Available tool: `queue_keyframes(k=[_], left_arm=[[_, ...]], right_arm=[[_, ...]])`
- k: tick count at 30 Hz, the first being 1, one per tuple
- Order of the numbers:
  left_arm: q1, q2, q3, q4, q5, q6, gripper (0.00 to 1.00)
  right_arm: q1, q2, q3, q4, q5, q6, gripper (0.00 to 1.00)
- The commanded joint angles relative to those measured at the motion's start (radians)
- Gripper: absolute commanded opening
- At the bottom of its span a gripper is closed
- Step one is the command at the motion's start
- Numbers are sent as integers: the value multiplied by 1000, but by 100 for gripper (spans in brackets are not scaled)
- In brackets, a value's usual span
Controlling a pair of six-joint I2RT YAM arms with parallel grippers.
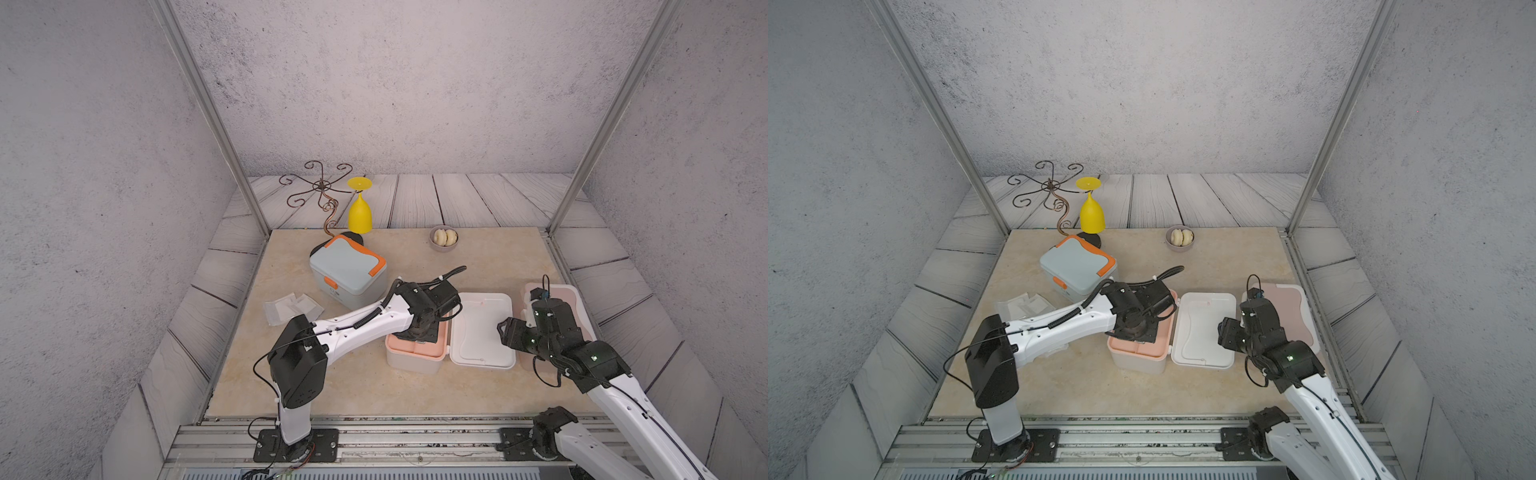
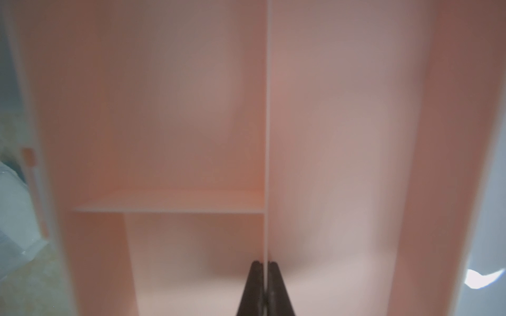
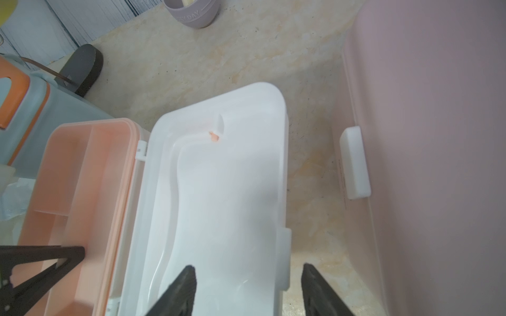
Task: Open first aid kits and take out gauze
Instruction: Pick up the compartment layer from the first aid kit.
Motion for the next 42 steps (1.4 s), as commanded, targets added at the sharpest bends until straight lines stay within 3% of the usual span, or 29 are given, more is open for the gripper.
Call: queue_keyframes(k=[1,16,26,32,37,42], left_arm=[[8,-70,-7,25,0,-7,0],[37,-127,-38,31,3,-10,0],[50,-227,-5,50,-5,24,0],[76,-281,187,-139,-62,92,0],[80,-322,397,-353,-134,136,0],[86,-369,495,-469,-182,142,0]], right_arm=[[-23,-2,-30,40,-115,9,64],[-44,19,-21,6,-103,4,67],[-52,9,-5,21,-150,-3,88],[-53,-4,21,12,-153,-23,99],[-55,-10,51,-2,-128,-37,99],[-60,-11,57,2,-115,-36,99]])
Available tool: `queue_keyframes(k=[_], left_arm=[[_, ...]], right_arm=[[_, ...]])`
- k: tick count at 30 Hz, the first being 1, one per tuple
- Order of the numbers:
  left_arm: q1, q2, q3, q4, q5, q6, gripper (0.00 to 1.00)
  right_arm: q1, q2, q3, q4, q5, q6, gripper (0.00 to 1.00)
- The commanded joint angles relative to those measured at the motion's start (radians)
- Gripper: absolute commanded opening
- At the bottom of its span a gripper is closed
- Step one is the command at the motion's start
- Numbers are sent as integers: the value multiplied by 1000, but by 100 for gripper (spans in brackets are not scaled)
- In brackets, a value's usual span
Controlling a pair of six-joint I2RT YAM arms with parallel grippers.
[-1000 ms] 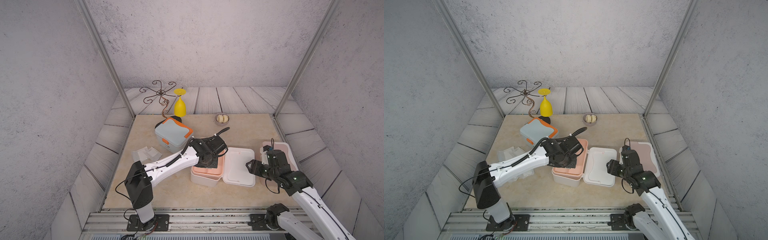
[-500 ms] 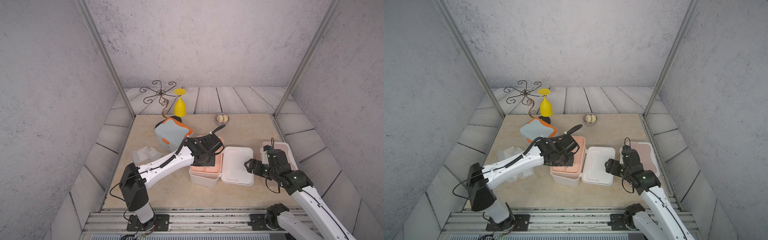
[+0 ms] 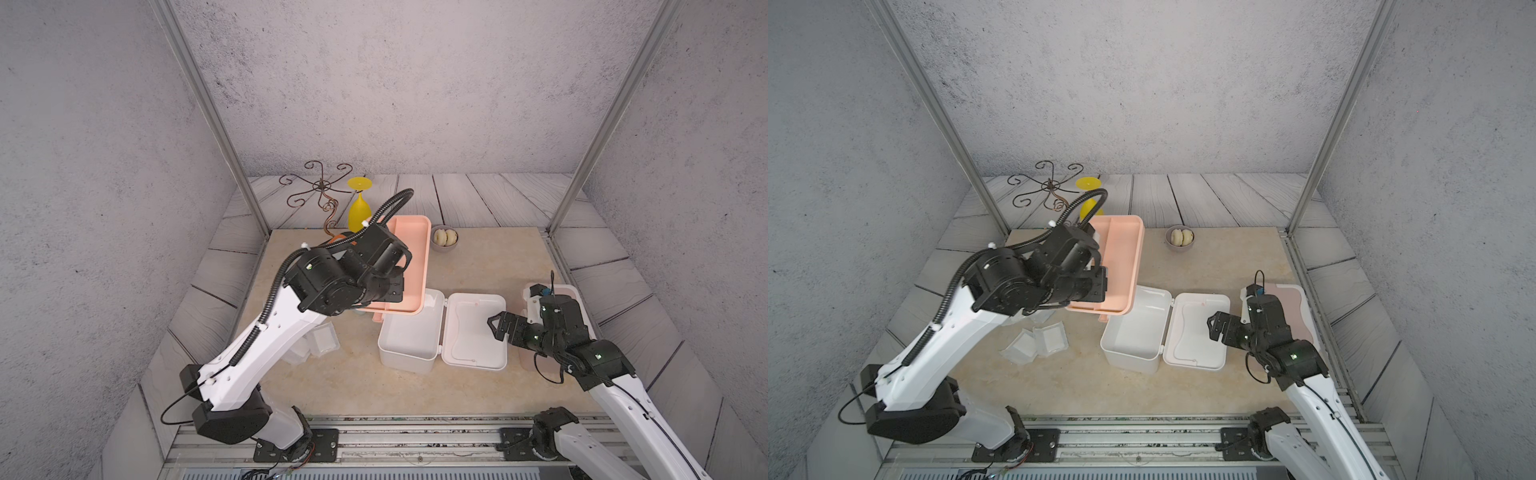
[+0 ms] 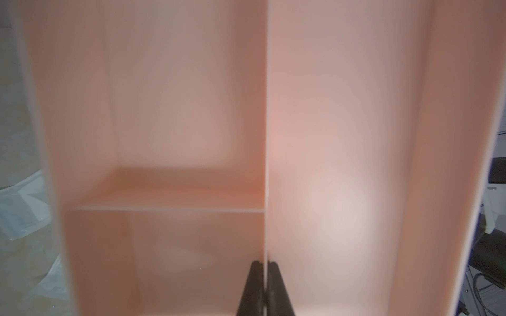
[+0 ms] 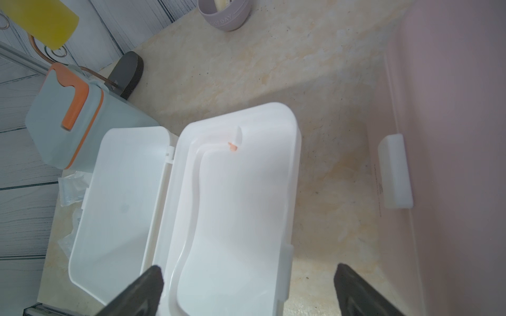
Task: Open first aid kits and take out gauze
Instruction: Pick up the compartment layer from the first aid kit, then place the compartment layer in the first aid kit.
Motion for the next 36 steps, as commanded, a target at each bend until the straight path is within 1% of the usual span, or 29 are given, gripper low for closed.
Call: queue_keyframes(k=[1,5,10,13,16,21,25,29,36], left_arm=[[6,-21,40,-139,-64,22,0],[5,-22,0,-102,-42,18,0],[7,2,-152,23,30,13,0],[5,56,-255,114,90,2,0],[6,112,-316,181,123,-7,0],[5,207,-329,228,169,-2,0],[-1,287,-312,218,194,6,0],[-6,317,-337,228,192,3,0],[-26,317,-385,231,157,-18,0]], right_arm=[[-7,-11,20,-11,22,-13,99],[-9,-15,16,-14,27,-11,99],[-13,-28,13,-30,41,-14,99],[-16,-29,0,-29,42,-11,99],[-18,-34,-10,-29,41,-5,99],[-21,-32,-14,-31,38,-8,99],[-25,-30,-13,-32,35,-12,99],[-29,-29,-14,-32,30,-13,99],[-35,-23,-18,-26,19,-18,99]])
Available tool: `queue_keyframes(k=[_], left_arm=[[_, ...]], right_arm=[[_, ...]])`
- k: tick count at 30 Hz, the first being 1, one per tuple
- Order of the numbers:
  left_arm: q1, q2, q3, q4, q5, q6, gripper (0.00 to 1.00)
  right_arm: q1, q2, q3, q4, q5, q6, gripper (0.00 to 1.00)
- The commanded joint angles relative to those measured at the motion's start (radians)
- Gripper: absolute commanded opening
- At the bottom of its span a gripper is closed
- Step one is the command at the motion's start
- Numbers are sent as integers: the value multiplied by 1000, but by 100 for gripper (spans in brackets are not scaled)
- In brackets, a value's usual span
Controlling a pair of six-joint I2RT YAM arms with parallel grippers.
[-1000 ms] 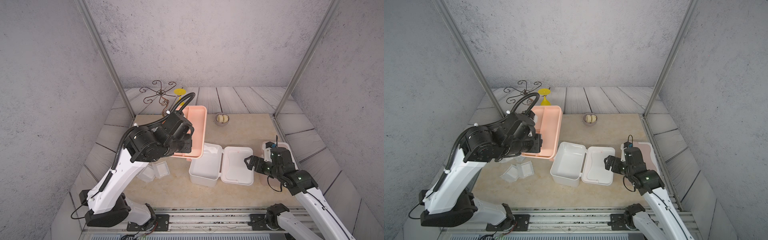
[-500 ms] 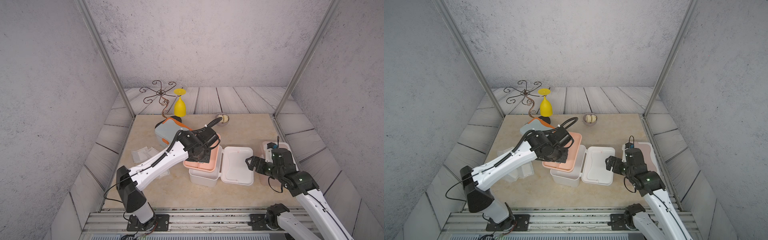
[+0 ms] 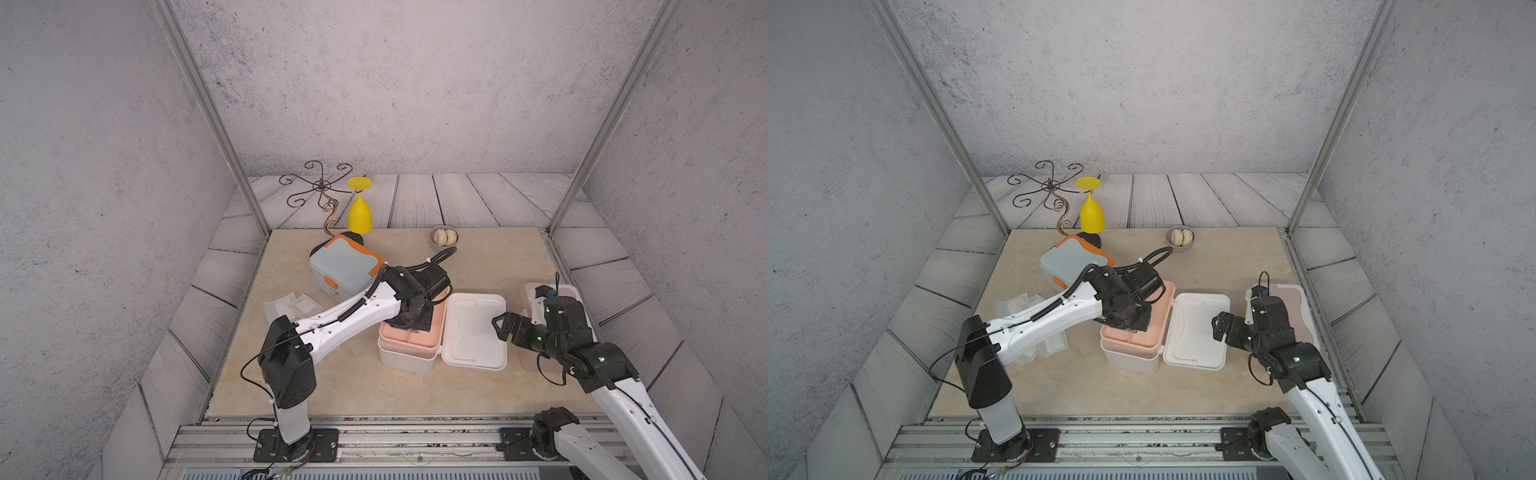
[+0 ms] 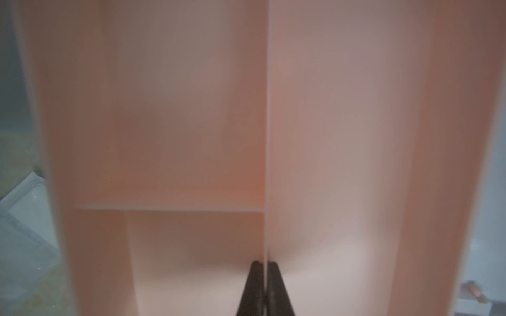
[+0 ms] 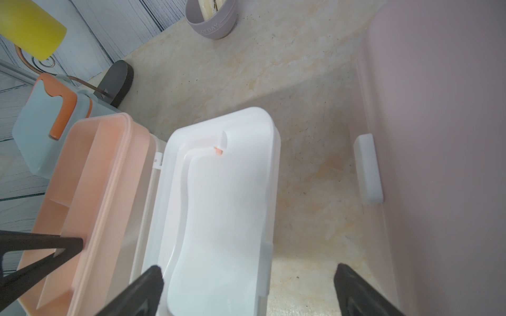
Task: Open first aid kits and take out gauze
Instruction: Place the compartment layer in the first aid kit.
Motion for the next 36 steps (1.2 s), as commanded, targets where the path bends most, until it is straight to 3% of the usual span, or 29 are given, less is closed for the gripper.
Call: queue_keyframes(k=[1,27,36], left_arm=[[-17,-8,-30,5,-32,-21,0],[-21,-15,-79,-33,-117,-52,0],[-21,7,-152,65,-58,-74,0]], right_arm=[[-6,-2,-10,-9,-3,-14,99],[-17,2,-24,4,-22,-15,99],[-21,-1,-21,-4,-26,-16,99]])
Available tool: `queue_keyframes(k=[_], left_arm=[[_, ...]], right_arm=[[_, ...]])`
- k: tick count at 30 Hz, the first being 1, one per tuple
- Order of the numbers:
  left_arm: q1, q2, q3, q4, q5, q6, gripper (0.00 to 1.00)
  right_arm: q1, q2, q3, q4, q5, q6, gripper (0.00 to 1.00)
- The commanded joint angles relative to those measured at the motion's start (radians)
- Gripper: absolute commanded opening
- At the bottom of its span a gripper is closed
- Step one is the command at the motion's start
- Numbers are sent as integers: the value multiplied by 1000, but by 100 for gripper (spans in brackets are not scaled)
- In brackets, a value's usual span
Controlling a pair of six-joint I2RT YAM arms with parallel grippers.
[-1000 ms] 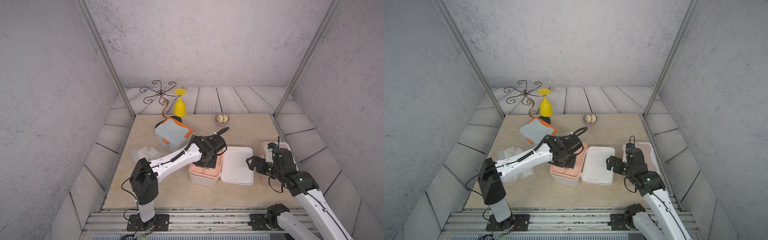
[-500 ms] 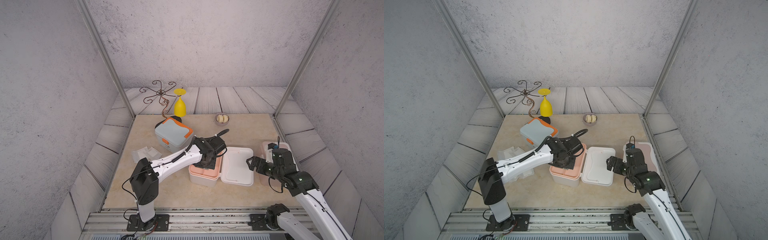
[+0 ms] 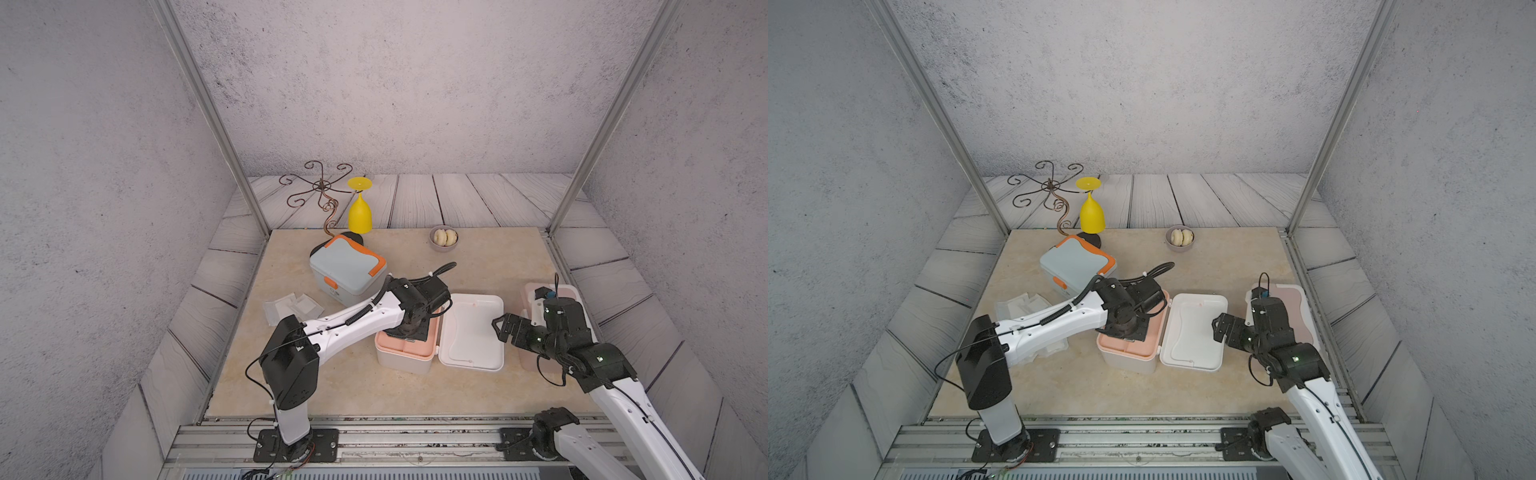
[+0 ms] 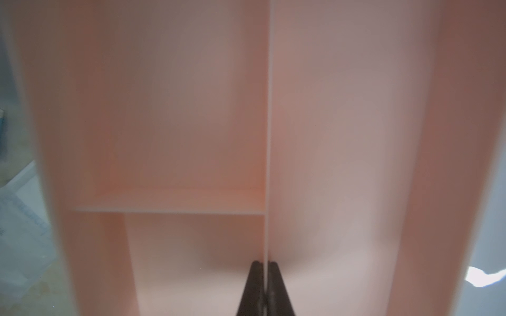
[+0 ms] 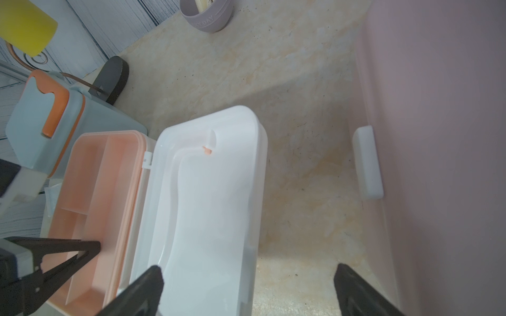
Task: Open first aid kits and take out gauze
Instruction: Place the compartment layer in the first aid kit, then close the lid of the first aid kit.
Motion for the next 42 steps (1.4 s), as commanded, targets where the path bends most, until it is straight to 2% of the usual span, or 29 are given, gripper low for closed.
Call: queue_keyframes(k=[1,6,7,11,13,16,19,23,26,29,32,39,42], left_arm=[[0,7,-32,14,11,-24,0],[1,10,-52,18,16,-31,0],[1,8,-49,13,15,-32,3],[1,-31,-37,-1,11,-30,41],[3,-59,-21,-10,7,-27,56],[16,-99,30,-54,18,-10,75],[51,-186,39,-58,21,13,89],[159,-352,-109,59,66,41,95],[292,-428,-285,192,253,60,95],[369,-443,-388,300,381,85,95],[380,-431,-453,417,497,75,96],[380,-368,-501,498,630,42,95],[380,-378,-523,530,651,22,95]], right_arm=[[-5,-1,-5,-5,-7,-15,99],[-9,4,-13,5,-25,-12,99],[-11,6,-14,10,-36,-9,99],[-15,24,-25,46,-90,5,99],[-16,37,-36,76,-128,18,99],[-17,62,-58,125,-179,46,99],[-17,83,-82,172,-219,67,99],[-17,109,-114,256,-304,97,99],[-17,126,-127,319,-380,123,99],[-17,128,-125,355,-426,137,99],[-17,127,-106,345,-442,135,99],[-17,131,-69,332,-469,150,99],[-17,137,-44,327,-483,155,99]])
